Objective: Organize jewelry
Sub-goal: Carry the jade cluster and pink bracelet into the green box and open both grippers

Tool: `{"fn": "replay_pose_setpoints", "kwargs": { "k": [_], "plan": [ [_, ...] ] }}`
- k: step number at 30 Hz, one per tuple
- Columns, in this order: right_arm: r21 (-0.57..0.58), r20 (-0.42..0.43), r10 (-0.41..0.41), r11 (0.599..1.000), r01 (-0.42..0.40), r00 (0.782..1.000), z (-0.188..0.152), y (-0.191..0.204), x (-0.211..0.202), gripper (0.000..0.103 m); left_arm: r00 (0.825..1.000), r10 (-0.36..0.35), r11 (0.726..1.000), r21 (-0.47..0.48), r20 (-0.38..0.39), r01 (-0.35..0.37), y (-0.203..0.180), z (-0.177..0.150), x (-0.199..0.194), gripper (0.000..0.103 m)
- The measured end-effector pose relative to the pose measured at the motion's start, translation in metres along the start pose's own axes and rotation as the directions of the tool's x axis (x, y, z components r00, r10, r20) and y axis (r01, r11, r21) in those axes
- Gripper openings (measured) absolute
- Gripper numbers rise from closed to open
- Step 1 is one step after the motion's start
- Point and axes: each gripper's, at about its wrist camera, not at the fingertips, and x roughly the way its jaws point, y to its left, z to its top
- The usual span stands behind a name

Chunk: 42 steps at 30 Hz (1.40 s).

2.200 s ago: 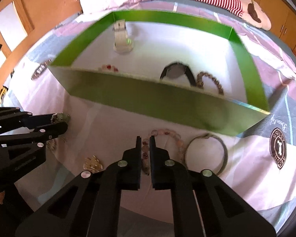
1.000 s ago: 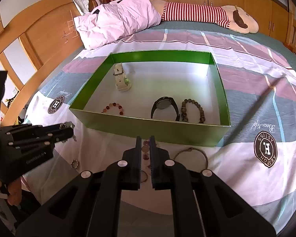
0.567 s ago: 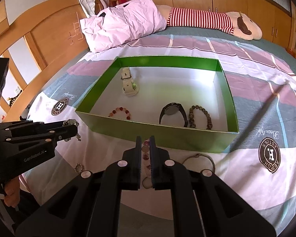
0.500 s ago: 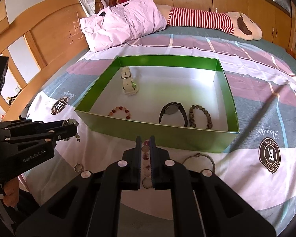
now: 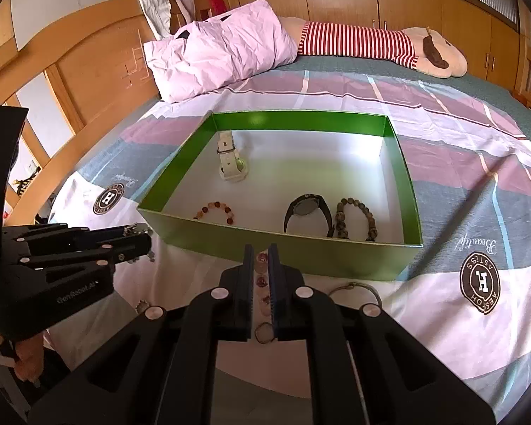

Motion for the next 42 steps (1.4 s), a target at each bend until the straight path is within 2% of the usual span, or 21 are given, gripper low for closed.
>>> {"fn": "replay_pose_setpoints", "kwargs": {
  "k": [4,11,16,20,22,24,26,29,35,38,42],
  "plan": [
    [-0.001,-0.007,0.005,1.000,-0.005,1.000,0.000,0.002,0.004,0.007,1.000,-0.016,1.000,0.002,0.005,0.016,-0.008,0.005,0.000,0.020],
    [-0.008,-0.011,0.003,1.000,-0.003,1.000,0.000,0.003,0.008,0.007,1.000,0.002,0.999,0.036,0.030,-0.003,-0.019,0.009,-0.001,0.020],
    [0.003,-0.015,0.010,1.000,-0.010,1.000,0.000,0.000,0.010,0.008,1.000,0.002,1.000,0.031,0.020,-0.002,-0.016,0.009,0.001,0.020],
    [-0.002,-0.024,0.012,1.000,-0.012,1.000,-0.001,0.000,0.011,0.007,0.999,-0.024,0.999,0.021,-0.020,0.025,-0.010,0.008,0.008,0.020],
    [0.005,-0.033,0.014,1.000,-0.014,0.999,-0.002,-0.002,0.012,0.008,0.994,-0.086,0.996,-0.030,-0.069,0.084,0.004,0.008,0.013,0.020],
    [0.026,-0.039,0.022,0.999,-0.021,0.999,-0.001,-0.005,0.013,0.008,0.989,-0.115,0.989,-0.103,-0.091,0.106,0.023,0.010,0.016,0.021],
    [0.046,-0.036,0.035,0.998,-0.034,0.999,0.001,-0.007,0.011,0.007,0.986,-0.128,0.980,-0.167,-0.109,0.109,0.042,0.012,0.019,0.023],
    [0.047,-0.030,0.038,0.998,-0.037,0.999,0.002,-0.007,0.009,0.008,0.984,-0.125,0.975,-0.198,-0.126,0.098,0.051,0.010,0.022,0.028],
    [0.046,-0.036,0.041,0.998,-0.039,0.999,0.000,-0.007,0.008,0.008,0.976,-0.118,0.990,-0.098,-0.183,0.101,0.020,0.002,0.036,0.036],
    [0.046,-0.037,0.038,0.998,-0.036,0.999,-0.001,-0.008,0.007,0.008,0.975,-0.094,0.995,-0.036,-0.202,0.089,0.002,0.000,0.049,0.044],
    [0.043,-0.045,0.034,0.999,-0.032,0.998,-0.002,-0.010,0.009,0.007,0.968,-0.073,0.997,-0.009,-0.238,0.073,-0.008,-0.002,0.067,0.045]
  ]
}}
